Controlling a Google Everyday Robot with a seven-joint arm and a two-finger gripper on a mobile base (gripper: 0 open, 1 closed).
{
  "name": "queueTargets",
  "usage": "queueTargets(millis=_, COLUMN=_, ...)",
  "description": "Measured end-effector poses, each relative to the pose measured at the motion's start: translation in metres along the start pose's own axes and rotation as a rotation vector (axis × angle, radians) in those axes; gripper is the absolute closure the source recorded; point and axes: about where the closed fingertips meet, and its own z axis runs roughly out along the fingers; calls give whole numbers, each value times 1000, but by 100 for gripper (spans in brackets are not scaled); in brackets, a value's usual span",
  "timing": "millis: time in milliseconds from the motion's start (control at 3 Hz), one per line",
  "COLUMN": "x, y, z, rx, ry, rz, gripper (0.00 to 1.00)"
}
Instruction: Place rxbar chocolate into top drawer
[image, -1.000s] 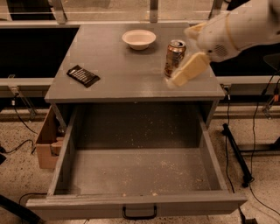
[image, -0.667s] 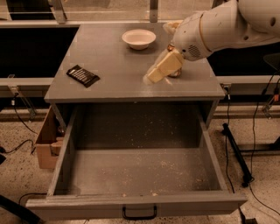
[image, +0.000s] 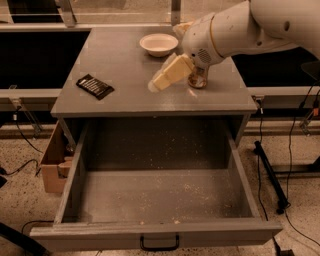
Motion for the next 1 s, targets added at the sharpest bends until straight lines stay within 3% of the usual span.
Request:
queueTargets(millis=333, x=-23, y=-6, z=43, rx=-32, ry=-23, rz=38, gripper=0)
queueTargets(millis=667, x=-53, y=-1, z=99, rx=-72, ry=24, rz=79, gripper=0)
queueTargets(millis=1000, x=-57, y=8, z=130, rx=-84, ry=83, rz=91, gripper=0)
